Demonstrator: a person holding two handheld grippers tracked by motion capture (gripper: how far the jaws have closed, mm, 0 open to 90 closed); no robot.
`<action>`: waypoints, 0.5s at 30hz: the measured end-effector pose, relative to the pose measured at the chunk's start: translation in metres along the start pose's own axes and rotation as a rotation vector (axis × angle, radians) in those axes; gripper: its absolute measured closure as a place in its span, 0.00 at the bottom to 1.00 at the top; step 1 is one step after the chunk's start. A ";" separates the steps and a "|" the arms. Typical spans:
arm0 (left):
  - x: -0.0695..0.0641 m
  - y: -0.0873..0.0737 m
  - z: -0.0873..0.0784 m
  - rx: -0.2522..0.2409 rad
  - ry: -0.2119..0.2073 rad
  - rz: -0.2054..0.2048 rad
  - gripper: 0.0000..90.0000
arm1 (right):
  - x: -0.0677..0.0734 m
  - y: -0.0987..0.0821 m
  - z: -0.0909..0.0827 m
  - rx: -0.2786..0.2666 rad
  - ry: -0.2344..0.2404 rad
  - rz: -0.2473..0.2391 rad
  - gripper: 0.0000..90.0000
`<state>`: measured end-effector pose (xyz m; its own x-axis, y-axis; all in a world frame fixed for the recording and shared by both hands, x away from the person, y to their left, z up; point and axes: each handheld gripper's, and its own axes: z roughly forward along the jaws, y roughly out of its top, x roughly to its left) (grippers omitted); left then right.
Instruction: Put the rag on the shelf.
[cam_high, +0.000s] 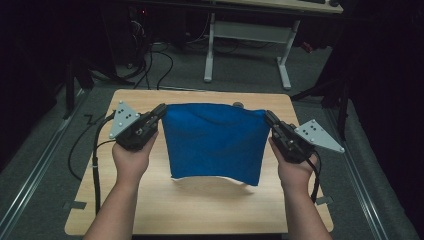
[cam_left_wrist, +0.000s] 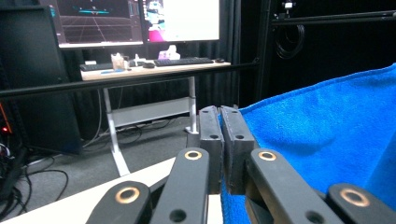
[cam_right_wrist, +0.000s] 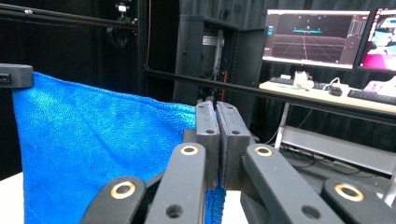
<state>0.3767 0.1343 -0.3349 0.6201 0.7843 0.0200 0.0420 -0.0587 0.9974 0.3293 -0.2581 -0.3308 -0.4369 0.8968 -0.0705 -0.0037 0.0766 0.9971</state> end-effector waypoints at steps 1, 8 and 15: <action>0.000 0.001 0.001 0.001 0.001 0.001 0.98 | 0.000 0.000 -0.001 -0.004 -0.002 -0.001 0.99; 0.004 0.006 0.005 0.018 0.019 -0.001 0.98 | -0.004 0.003 -0.001 -0.027 0.005 -0.004 0.99; 0.008 0.011 0.012 0.032 0.020 -0.003 0.98 | -0.010 0.006 0.000 -0.034 0.000 -0.001 0.99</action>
<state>0.3915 0.1327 -0.3247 0.6041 0.7967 0.0191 0.0691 -0.0762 0.9947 0.3337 -0.2661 -0.3240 -0.4371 0.8966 -0.0713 -0.0348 0.0624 0.9974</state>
